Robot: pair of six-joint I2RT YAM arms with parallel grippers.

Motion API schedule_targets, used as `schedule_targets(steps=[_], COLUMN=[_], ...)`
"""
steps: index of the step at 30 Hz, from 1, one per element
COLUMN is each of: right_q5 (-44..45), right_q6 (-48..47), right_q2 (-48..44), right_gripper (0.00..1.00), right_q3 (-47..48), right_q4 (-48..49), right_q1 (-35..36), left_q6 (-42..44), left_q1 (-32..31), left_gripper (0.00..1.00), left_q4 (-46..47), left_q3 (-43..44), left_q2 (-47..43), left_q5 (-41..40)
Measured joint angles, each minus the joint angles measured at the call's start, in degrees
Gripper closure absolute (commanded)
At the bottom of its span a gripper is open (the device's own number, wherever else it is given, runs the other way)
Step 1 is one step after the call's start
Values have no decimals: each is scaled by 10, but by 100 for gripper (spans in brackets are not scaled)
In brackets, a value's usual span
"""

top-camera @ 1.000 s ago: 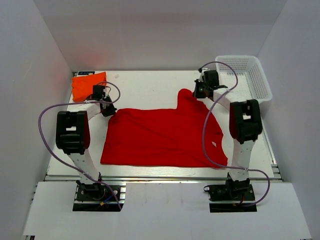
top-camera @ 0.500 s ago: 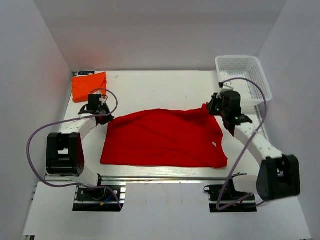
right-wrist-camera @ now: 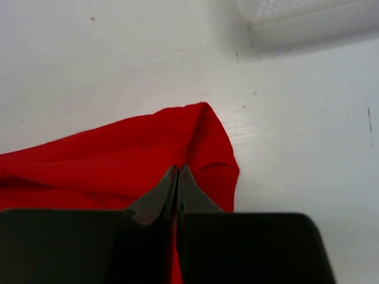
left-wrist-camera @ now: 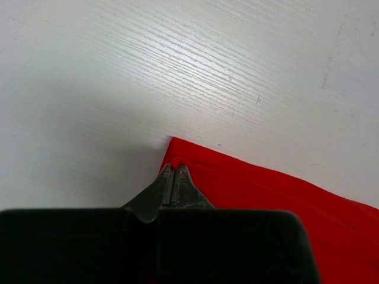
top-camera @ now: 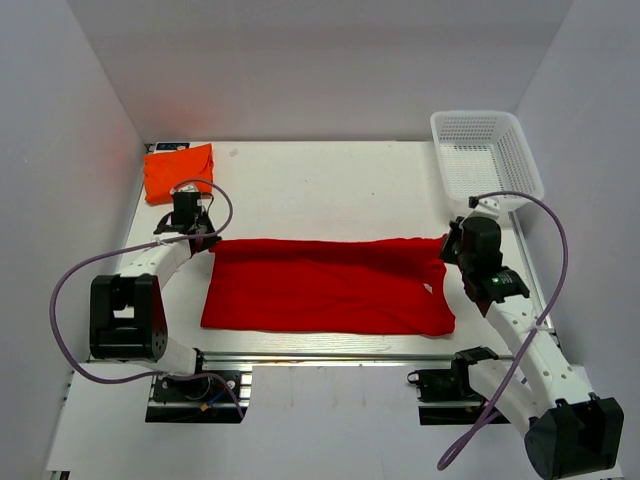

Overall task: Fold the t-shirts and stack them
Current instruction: Fold the other side of the tshirt into a rectangle

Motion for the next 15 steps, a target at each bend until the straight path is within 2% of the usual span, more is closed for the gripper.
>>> schedule_targets(steps=[15], right_q5=[30], right_q6=[74], right_q2=[-86], right_gripper=[100], right_q3=[-21], right_q4=[-137], right_q1=[0], left_q6=[5], left_q1=[-1], left_gripper=[100], left_q4=[-2], left_q3=[-52], left_q2=[-71], left_q5=[4])
